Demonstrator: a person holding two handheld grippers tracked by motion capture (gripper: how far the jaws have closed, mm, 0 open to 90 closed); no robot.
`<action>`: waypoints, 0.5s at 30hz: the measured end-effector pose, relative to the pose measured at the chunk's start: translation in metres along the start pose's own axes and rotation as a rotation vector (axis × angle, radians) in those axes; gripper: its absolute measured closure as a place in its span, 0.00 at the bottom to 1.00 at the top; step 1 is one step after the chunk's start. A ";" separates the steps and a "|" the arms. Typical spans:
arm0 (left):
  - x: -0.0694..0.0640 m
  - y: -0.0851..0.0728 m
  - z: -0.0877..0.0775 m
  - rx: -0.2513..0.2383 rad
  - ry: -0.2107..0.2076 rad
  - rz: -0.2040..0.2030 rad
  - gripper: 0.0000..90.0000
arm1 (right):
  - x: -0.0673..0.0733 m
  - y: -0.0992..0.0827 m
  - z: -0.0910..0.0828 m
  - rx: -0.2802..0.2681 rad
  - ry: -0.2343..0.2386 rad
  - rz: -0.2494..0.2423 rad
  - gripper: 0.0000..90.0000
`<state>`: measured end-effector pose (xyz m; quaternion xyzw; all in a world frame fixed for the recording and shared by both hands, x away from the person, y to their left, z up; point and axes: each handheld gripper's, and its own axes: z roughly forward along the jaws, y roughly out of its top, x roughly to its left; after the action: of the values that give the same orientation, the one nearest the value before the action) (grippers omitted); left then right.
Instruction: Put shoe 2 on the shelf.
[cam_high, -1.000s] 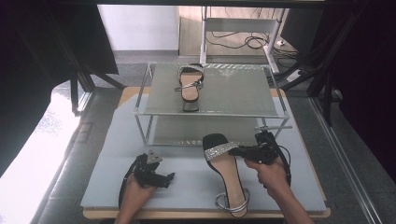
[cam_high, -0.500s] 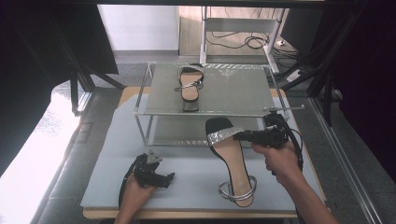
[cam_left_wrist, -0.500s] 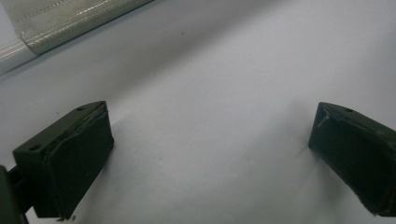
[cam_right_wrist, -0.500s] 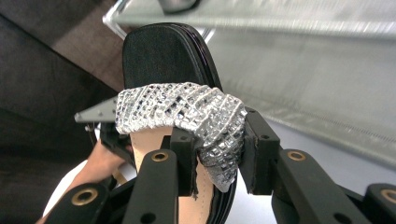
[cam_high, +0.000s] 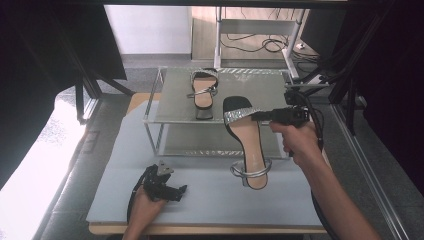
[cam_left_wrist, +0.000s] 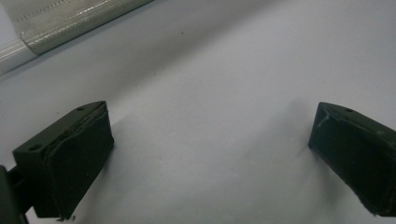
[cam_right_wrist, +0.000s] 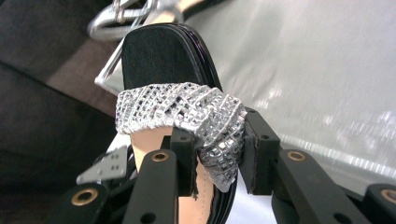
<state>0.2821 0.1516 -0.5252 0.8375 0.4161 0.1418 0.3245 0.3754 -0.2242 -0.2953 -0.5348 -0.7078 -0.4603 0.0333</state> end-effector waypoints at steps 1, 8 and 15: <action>0.000 0.000 0.000 0.000 0.000 -0.001 0.00 | 0.000 0.005 0.001 -0.002 -0.005 0.004 0.78; 0.000 0.000 0.000 -0.005 0.002 -0.001 0.00 | 0.000 0.036 0.005 -0.031 -0.035 0.027 0.78; 0.000 0.000 0.000 -0.001 0.001 0.001 0.00 | -0.001 0.063 0.013 -0.052 -0.064 0.057 0.78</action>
<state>0.2820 0.1516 -0.5252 0.8375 0.4157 0.1427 0.3246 0.4313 -0.2159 -0.2644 -0.5698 -0.6809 -0.4600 0.0097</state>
